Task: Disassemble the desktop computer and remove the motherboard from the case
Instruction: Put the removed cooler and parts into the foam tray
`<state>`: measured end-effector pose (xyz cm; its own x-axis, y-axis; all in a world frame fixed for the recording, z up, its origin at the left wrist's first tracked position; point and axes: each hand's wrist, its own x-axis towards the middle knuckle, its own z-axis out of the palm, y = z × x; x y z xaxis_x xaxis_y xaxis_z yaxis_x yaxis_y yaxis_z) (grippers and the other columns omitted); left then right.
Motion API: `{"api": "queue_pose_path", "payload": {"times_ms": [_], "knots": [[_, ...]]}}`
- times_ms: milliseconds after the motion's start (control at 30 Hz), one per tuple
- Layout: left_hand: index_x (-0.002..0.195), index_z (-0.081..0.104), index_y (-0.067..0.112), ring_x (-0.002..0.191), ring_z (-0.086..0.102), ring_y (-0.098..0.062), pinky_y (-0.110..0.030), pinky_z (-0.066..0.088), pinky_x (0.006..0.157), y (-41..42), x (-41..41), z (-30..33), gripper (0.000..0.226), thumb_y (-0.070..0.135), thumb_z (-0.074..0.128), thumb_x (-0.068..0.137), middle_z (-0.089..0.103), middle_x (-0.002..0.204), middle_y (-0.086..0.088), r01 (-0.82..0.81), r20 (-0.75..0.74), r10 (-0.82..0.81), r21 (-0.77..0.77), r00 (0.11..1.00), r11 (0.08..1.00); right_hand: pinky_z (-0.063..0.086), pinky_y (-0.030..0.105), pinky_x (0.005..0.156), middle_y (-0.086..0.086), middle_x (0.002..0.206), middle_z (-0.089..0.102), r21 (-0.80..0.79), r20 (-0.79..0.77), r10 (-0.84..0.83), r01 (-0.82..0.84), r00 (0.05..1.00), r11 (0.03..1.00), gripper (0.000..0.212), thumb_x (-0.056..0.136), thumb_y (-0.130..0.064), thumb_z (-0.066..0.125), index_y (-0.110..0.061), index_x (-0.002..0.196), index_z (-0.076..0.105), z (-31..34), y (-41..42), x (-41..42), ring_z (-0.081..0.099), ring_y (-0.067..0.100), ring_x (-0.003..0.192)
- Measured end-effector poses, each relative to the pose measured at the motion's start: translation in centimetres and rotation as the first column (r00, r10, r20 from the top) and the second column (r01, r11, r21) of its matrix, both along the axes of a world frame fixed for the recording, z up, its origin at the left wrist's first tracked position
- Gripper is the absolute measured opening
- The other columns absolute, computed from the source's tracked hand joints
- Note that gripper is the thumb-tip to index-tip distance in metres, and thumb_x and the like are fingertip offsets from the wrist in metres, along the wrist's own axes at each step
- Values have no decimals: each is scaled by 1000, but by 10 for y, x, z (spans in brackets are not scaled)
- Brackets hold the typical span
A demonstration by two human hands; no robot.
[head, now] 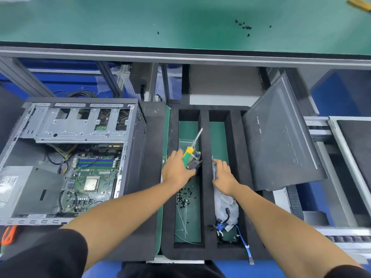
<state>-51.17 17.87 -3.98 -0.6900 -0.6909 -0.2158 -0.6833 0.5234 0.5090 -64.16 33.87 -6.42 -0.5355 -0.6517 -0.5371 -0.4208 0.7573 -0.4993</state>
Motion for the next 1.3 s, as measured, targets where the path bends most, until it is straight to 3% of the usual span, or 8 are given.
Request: {"api": "queue_pose_path", "payload": {"times_ms": [200,367,567,700,900,1000,1167,1300], "knots": [[96,38,24,92,53,-23,-35,40,65,-37,-47,5,58,38,86,67,45,101,3,79,77,-80,7,994,997,31,47,114,13,145,30,7,-6,-5,5,1000,1000,82,86,-2,59,-13,156,19,-6,-1,3,32,36,135],[99,36,26,87,56,-23,-37,49,68,-53,-54,10,70,47,92,62,49,105,1,148,146,-157,71,977,986,33,46,112,13,143,30,8,-3,3,-3,1000,1000,85,84,-2,61,-13,157,18,-9,-2,1,32,36,134],[97,38,29,82,54,-19,-29,29,50,-17,-50,-7,69,57,89,61,46,101,2,-138,106,139,-17,985,990,32,46,112,12,141,31,17,-6,2,-2,1000,1000,88,81,-2,63,-12,155,17,-10,-6,1,33,35,131],[106,50,22,92,58,-20,-36,39,76,-13,-61,-10,64,61,82,67,53,103,1,-374,91,376,-32,922,927,33,47,112,13,141,30,41,-16,6,-6,1000,999,88,81,-3,64,-11,155,17,-11,-8,0,34,35,129],[107,59,23,107,44,-23,-38,32,89,-5,-67,-18,56,64,72,70,56,109,3,-322,124,335,-116,934,940,36,43,107,11,134,35,107,-105,31,-20,994,994,79,79,-3,59,-9,150,25,-5,-18,5,38,32,122],[113,59,22,108,48,-23,-37,35,91,-3,-66,-19,61,66,71,73,56,112,1,-283,154,302,-135,941,950,34,41,108,12,135,36,139,-139,29,-9,990,990,71,80,-4,57,-7,145,28,-4,-24,9,39,31,124],[112,55,23,111,48,-23,-36,43,86,-7,-59,-18,56,57,77,75,51,115,-2,-269,94,281,-118,955,956,33,38,107,11,136,34,125,-132,6,11,991,992,71,81,-3,57,-6,145,27,-5,-27,9,37,31,125],[117,52,22,111,49,-21,-34,50,72,-16,-58,-13,65,61,80,72,48,117,-2,-194,143,206,-96,968,976,34,37,103,11,135,35,129,-146,8,11,989,992,68,81,-2,57,-6,143,29,-6,-28,10,38,30,121]]}}
